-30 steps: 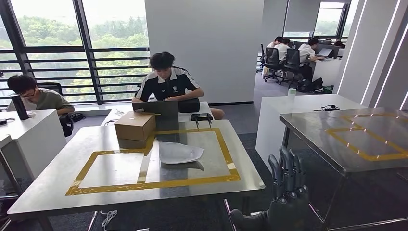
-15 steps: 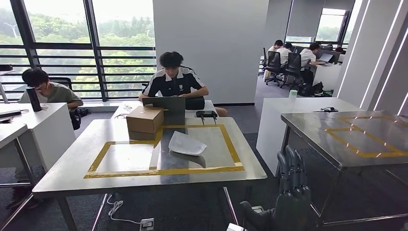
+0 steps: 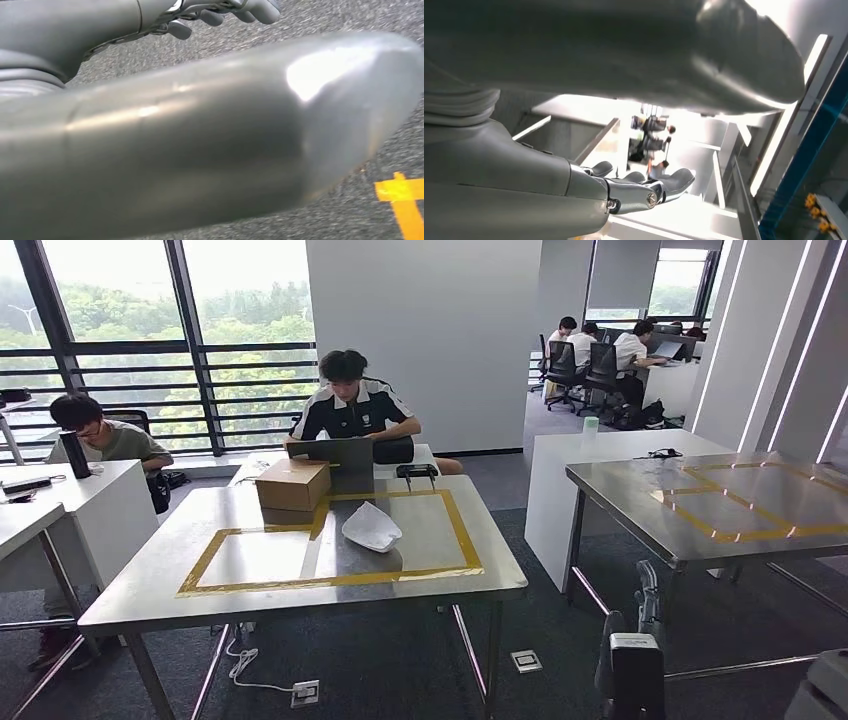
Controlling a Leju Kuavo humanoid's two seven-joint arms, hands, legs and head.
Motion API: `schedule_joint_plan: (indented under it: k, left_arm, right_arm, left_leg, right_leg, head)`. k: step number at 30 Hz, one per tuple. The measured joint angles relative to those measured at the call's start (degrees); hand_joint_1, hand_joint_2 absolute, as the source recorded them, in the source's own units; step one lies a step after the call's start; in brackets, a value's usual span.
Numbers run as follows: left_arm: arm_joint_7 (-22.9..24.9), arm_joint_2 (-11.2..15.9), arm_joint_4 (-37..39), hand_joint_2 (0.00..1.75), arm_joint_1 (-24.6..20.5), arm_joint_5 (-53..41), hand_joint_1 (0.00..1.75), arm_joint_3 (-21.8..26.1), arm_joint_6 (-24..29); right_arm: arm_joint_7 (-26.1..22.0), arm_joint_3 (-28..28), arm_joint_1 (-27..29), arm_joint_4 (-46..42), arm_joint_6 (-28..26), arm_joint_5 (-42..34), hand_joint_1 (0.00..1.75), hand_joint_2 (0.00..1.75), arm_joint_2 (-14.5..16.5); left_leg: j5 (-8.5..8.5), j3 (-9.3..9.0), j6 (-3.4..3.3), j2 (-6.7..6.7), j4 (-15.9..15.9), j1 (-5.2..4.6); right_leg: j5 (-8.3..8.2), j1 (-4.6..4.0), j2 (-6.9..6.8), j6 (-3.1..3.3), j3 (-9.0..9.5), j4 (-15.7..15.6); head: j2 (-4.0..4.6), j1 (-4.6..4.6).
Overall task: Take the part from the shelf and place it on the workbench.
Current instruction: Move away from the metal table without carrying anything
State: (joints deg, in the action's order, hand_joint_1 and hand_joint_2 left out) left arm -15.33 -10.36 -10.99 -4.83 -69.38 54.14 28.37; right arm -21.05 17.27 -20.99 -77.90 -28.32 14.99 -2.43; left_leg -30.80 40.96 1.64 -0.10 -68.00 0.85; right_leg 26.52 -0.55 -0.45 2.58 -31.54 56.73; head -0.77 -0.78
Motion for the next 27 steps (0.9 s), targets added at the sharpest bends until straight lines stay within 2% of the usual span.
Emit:
schedule_joint_plan:
  k: [1, 2, 3, 4, 5, 7, 8, 9, 11, 12, 13, 14, 16, 17, 18, 19, 20, 21, 22, 23, 24, 25, 27]
  left_arm:
    - [0.0, 0.0, 0.0, 0.00, 0.0, -0.1, 0.00, 0.0, 0.0]
    - [0.0, 0.0, 0.0, 0.00, 0.0, -0.2, 0.00, 0.0, 0.0]
    - [0.0, 0.0, 0.0, 0.00, 0.0, -0.2, 0.00, 0.0, 0.0]
    - [-0.1, 0.0, 0.0, 0.00, 0.0, -0.3, 0.00, 0.0, 0.0]
    - [-0.1, 0.0, 0.0, 0.00, -0.1, -0.3, 0.00, 0.0, 0.0]
    - [-0.1, 0.0, 0.0, 0.00, -0.2, -0.4, 0.00, 0.0, -0.1]
    - [-0.1, 0.0, -0.1, 0.00, -0.3, -0.5, 0.00, 0.0, -0.2]
    - [-0.1, 0.0, -0.1, 0.00, -0.3, -0.5, 0.00, 0.0, -0.2]
    - [-0.1, -0.2, 0.0, 0.00, -0.3, -0.6, 0.00, 0.0, -0.3]
    - [-0.1, -0.2, 0.0, 0.00, -0.3, -0.6, 0.00, 0.0, -0.3]
    - [-0.1, -0.2, -0.1, 0.00, -0.3, -0.6, 0.00, 0.0, -0.3]
    - [-0.1, -0.3, -0.1, 0.00, -0.3, -0.7, 0.00, 0.0, -0.3]
    - [-0.1, -0.4, -0.1, 0.00, -0.3, -0.7, 0.00, 0.0, -0.3]
    - [-0.1, -0.4, -0.1, 0.00, -0.3, -0.7, 0.00, 0.0, -0.3]
    - [-0.1, -0.4, -0.1, 0.00, -0.3, -0.7, 0.00, 0.0, -0.3]
    - [-0.1, -0.5, -0.1, 0.00, -0.3, -0.8, 0.00, 0.0, -0.3]
    - [-0.1, -0.5, -0.1, 0.00, -0.3, -0.8, 0.00, 0.0, -0.3]
    - [-0.1, -0.5, -0.1, 0.00, -0.3, -0.8, 0.00, 0.0, -0.3]
    - [-0.1, -0.5, -0.1, 0.00, -0.3, -0.7, 0.00, 0.0, -0.3]
    - [-0.1, -0.5, -0.1, 0.00, -0.3, -0.7, 0.00, 0.0, -0.3]
    - [-0.2, -0.5, -0.1, 0.00, -0.3, -0.7, 0.00, 0.0, -0.3]
    - [-0.2, -0.5, -0.1, 0.00, -0.3, -0.6, 0.00, 0.0, -0.3]
    - [-0.2, -0.5, -0.1, 0.00, -0.2, -0.5, 0.00, 0.0, -0.3]
  right_arm:
    - [-0.2, -0.2, 0.5, 0.1, -1.1, 0.8, 0.00, 0.00, 0.0]
    - [-0.4, -0.3, 0.9, 0.1, -2.1, 1.6, 0.00, 0.00, 0.0]
    - [-0.5, -0.3, 1.4, 0.1, -3.1, 2.4, 0.00, 0.00, 0.0]
    - [-0.5, -0.4, 1.8, 0.1, -4.1, 3.2, 0.00, 0.00, 0.0]
    - [-0.6, -0.4, 2.2, 0.0, -4.9, 4.0, 0.00, 0.00, 0.0]
    - [-0.3, -0.6, 2.9, -0.6, -6.4, 5.6, 0.00, 0.00, 0.0]
    - [-0.1, -0.7, 3.2, -1.0, -7.0, 6.5, 0.00, 0.00, 0.0]
    - [0.1, -0.7, 3.5, -1.4, -7.5, 7.4, 0.00, 0.00, 0.1]
    - [0.5, -0.7, 4.2, -2.1, -8.4, 9.1, 0.00, 0.00, 0.1]
    - [0.6, -0.7, 4.6, -2.4, -8.7, 9.6, 0.00, 0.00, 0.1]
    - [0.7, -0.8, 4.9, -2.6, -8.9, 9.9, 0.00, 0.00, 0.1]
    - [0.8, -0.8, 5.1, -2.8, -9.0, 10.0, 0.00, 0.00, 0.1]
    - [1.0, -0.8, 5.3, -3.0, -9.1, 10.2, 0.00, 0.00, 0.1]
    - [1.0, -0.8, 5.5, -3.1, -9.1, 10.2, 0.00, 0.00, 0.1]
    - [1.0, -0.8, 5.7, -3.1, -9.1, 10.3, 0.00, 0.00, 0.1]
    - [1.0, -0.8, 5.9, -3.1, -9.1, 10.3, 0.00, 0.00, 0.1]
    - [1.0, -0.8, 6.0, -3.3, -9.2, 10.5, 0.00, 0.00, 0.1]
    - [1.1, -0.8, 6.1, -3.6, -9.3, 10.8, 0.00, 0.00, 0.1]
    - [1.2, -0.8, 6.1, -4.0, -9.3, 11.1, 0.00, 0.00, 0.1]
    - [1.4, -0.8, 6.2, -4.4, -9.2, 11.5, 0.00, 0.00, 0.1]
    - [1.6, -0.8, 6.3, -4.8, -9.2, 11.7, 0.00, 0.00, 0.1]
    - [1.7, -0.8, 6.4, -5.2, -9.0, 11.8, 0.00, 0.00, 0.1]
    - [2.0, -0.8, 6.6, -5.7, -9.0, 12.3, 0.00, 0.00, 0.2]
  left_leg:
    - [-1.90, 0.54, 0.12, 0.00, -3.6, 0.00]
    - [-2.30, 0.50, 0.19, 0.01, -6.1, 0.00]
    - [-1.47, -0.28, 0.18, 0.02, -7.1, 0.00]
    - [0.09, -2.03, 0.08, 0.02, -6.0, -0.01]
    - [1.47, -4.70, -0.13, 0.02, -3.2, -0.05]
    - [1.01, -10.47, -0.68, 0.03, 4.5, -0.30]
    - [0.12, -12.27, -0.91, 0.00, 7.5, -0.48]
    - [-0.59, -13.05, -1.13, -0.02, 9.1, -0.71]
    - [0.11, -12.63, -1.78, 0.10, 10.0, -0.84]
    - [0.81, -12.16, -2.17, 0.24, 10.1, -0.75]
    - [1.60, -11.57, -2.50, 0.39, 10.3, -0.57]
    - [2.46, -10.82, -2.70, 0.53, 10.4, -0.40]
    - [3.97, -9.09, -2.80, 0.66, 10.3, -0.32]
    - [4.70, -8.10, -2.73, 0.71, 10.2, -0.28]
    - [5.37, -7.09, -2.60, 0.76, 10.1, -0.21]
    - [6.01, -6.07, -2.41, 0.80, 9.9, -0.11]
    - [6.53, -5.18, -2.20, 0.82, 9.6, 0.02]
    - [7.02, -4.38, -1.89, 0.83, 9.3, 0.12]
    - [7.46, -3.78, -1.52, 0.79, 9.1, 0.19]
    - [7.88, -3.46, -1.10, 0.75, 8.9, 0.22]
    - [8.35, -3.35, -0.64, 0.71, 8.9, 0.24]
    - [8.82, -3.42, -0.20, 0.69, 9.1, 0.26]
    - [9.15, -3.22, 0.58, 0.61, 9.3, 0.42]
  right_leg:
    - [-0.65, -0.05, -0.04, 0.05, -0.84, 0.1]
    - [-1.32, -0.09, -0.09, 0.03, -1.80, 0.2]
    - [-2.00, -0.12, -0.12, -0.03, -2.81, 0.4]
    - [-2.65, -0.15, -0.14, -0.12, -3.83, 0.7]
    - [-3.28, -0.17, -0.15, -0.25, -4.84, 1.0]
    - [-4.26, -0.20, -0.20, -0.67, -6.17, 1.5]
    - [-4.67, -0.19, -0.25, -0.97, -6.46, 1.6]
    - [-5.13, -0.09, -0.30, -1.32, -6.58, 1.6]
    - [-6.03, 0.11, -0.27, -2.10, -6.74, 1.4]
    - [-5.51, 0.21, -0.13, -2.45, -7.08, 1.7]
    - [-3.82, 0.30, 0.04, -2.81, -7.65, 2.9]
    - [-1.03, 0.45, 0.19, -3.13, -8.47, 5.3]
    - [4.97, 0.82, 0.32, -3.79, -10.03, 12.2]
    - [6.42, 1.00, 0.32, -4.03, -10.40, 15.6]
    - [6.37, 1.16, 0.31, -4.21, -10.06, 17.5]
    - [5.36, 1.32, 0.31, -4.37, -8.94, 17.8]
    - [3.80, 1.47, 0.31, -4.51, -6.86, 16.0]
    - [3.08, 1.61, 0.33, -4.66, -3.79, 12.1]
    - [3.26, 1.54, 0.43, -4.62, -0.71, 7.8]
    - [3.79, 1.42, 0.53, -4.32, 1.63, 4.3]
    - [4.61, 1.22, 0.63, -3.90, 3.01, 2.0]
    - [4.75, 0.94, 0.70, -3.29, 3.23, 1.4]
    - [3.80, 0.88, 0.58, -2.14, 2.46, 1.4]
  head:
    - [0.00, -0.01]
    - [0.00, -0.01]
    - [0.00, -0.01]
    - [0.00, -0.01]
    - [0.00, -0.01]
    - [0.00, 0.02]
    - [0.00, 0.03]
    - [0.00, 0.04]
    - [0.01, 0.02]
    - [0.03, 0.04]
    - [0.04, 0.06]
    - [0.07, 0.08]
    - [0.08, 0.14]
    - [0.09, 0.15]
    - [0.09, 0.17]
    - [0.09, 0.19]
    - [0.09, 0.19]
    - [0.09, 0.21]
    - [0.09, 0.22]
    - [0.09, 0.20]
    - [0.09, 0.18]
    - [0.09, 0.16]
    - [0.09, 0.13]
